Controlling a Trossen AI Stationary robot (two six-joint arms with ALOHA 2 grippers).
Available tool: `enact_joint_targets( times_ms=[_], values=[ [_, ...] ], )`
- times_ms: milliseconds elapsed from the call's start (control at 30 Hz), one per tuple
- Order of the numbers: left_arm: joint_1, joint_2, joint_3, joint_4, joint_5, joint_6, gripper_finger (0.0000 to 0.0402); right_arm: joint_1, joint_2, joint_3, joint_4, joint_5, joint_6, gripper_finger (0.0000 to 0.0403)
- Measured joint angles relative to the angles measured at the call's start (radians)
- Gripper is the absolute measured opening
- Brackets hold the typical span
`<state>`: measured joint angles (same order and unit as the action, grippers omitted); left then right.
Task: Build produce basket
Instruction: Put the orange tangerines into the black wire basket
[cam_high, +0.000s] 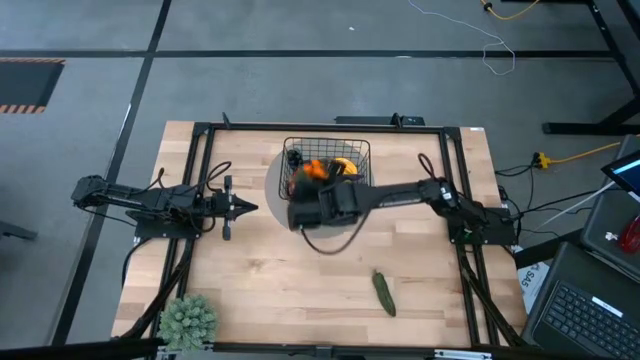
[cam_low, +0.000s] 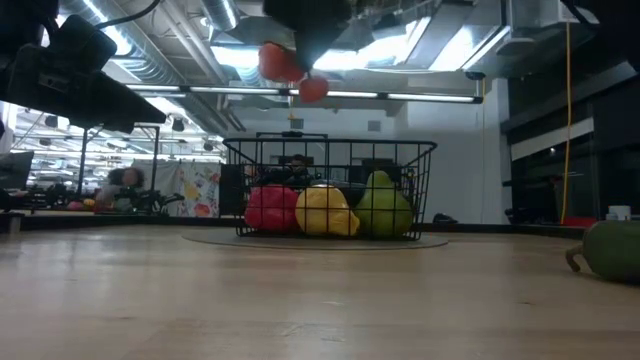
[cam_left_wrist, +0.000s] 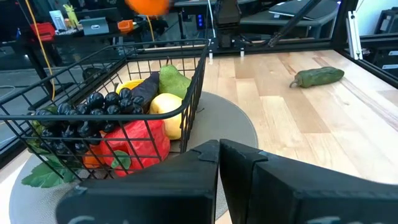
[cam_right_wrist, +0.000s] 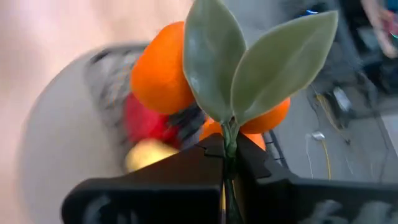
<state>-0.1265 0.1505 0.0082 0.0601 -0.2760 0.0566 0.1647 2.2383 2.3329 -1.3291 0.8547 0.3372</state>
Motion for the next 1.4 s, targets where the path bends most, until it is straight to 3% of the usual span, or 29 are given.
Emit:
enact_joint_targets(
  times_ms=[200,433,733,900,1067,1133,1400],
  values=[
    [0.000,0.000,0.000,0.000,0.000,0.006,0.0004,-0.085,0.000,0.000,0.007,0.039,0.201,0.0000],
    [0.000,0.000,0.000,0.000,0.000,0.006,0.0004,-0.161,0.000,-0.001,-0.011,-0.040,0.231,0.0000],
    [0.000,0.000,0.000,0.000,0.000,0.006,0.0004,-0.203,0.000,-0.002,-0.061,-0.052,0.073,0.0000],
    [0.000,0.000,0.000,0.000,0.000,0.006,0.0004,-0.246,-0.001,-0.002,-0.180,-0.158,0.023,0.0000],
    [0.000,0.000,0.000,0.000,0.000,0.006,0.0004,-0.277,-0.015,-0.002,-0.240,-0.183,0.005,0.0000],
    [0.000,0.000,0.000,-0.001,0.000,0.006,0.0004,-0.283,-0.032,-0.002,-0.242,-0.226,-0.033,0.0000],
    [0.000,0.000,0.000,-0.004,0.000,0.006,0.0004,-0.281,-0.175,-0.002,-0.242,-0.231,-0.063,0.0000]
  ],
)
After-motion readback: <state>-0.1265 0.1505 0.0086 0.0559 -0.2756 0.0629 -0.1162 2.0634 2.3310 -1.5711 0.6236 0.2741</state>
